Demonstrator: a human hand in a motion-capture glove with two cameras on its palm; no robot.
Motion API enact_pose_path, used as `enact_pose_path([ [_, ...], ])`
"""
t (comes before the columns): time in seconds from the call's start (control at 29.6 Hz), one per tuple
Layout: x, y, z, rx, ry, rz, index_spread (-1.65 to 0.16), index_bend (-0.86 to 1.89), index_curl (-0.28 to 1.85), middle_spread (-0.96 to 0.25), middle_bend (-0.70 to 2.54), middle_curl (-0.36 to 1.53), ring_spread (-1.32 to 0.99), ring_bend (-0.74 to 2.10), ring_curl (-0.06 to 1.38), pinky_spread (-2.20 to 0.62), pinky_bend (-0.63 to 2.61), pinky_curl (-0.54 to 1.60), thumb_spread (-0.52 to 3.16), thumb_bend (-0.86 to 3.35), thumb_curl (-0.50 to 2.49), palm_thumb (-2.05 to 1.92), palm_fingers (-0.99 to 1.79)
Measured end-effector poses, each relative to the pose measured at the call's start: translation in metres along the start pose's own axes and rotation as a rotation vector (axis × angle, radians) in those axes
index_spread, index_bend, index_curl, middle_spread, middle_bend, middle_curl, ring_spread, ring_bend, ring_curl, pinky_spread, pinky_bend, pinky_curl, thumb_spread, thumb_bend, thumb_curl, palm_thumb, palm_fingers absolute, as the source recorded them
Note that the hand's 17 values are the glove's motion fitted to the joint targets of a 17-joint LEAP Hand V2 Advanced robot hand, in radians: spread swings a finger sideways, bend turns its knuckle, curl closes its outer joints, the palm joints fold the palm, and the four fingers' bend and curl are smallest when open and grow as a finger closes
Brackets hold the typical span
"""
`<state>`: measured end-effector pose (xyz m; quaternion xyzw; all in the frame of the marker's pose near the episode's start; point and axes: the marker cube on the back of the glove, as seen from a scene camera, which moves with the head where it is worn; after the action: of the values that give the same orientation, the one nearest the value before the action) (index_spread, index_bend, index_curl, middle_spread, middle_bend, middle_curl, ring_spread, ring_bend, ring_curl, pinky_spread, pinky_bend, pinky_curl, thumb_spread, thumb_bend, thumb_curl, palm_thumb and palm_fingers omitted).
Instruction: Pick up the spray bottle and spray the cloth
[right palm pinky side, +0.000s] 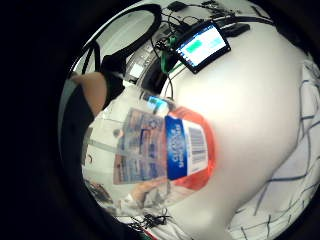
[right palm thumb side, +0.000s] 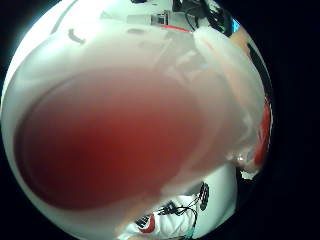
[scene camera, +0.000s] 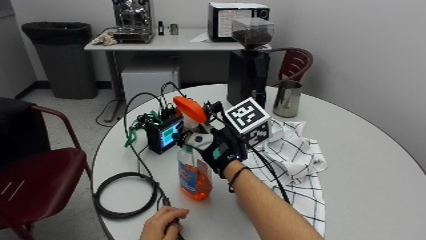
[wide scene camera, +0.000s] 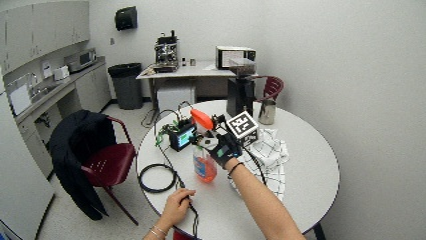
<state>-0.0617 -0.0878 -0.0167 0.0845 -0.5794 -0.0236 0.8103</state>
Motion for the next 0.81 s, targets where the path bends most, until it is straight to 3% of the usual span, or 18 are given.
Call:
enact_pose_path([
  [0.54, 0.002, -0.003, 0.009, -0.02, -0.032, -0.016, -0.26, 0.14, 0.36, -0.1, 0.49, 0.48, -0.11, 0.55, 0.41, 0.09, 0.13, 0.24, 0.87, -0.03, 0.59, 0.93, 1.07],
  [0.81, 0.005, 0.025, -0.02, -0.014, 0.022, -0.043, -0.28, 0.06, 0.31, -0.11, 0.43, 0.45, -0.09, 0.41, 0.39, 0.12, 0.25, 0.29, 0.91, -0.04, 0.53, 0.87, 0.75],
])
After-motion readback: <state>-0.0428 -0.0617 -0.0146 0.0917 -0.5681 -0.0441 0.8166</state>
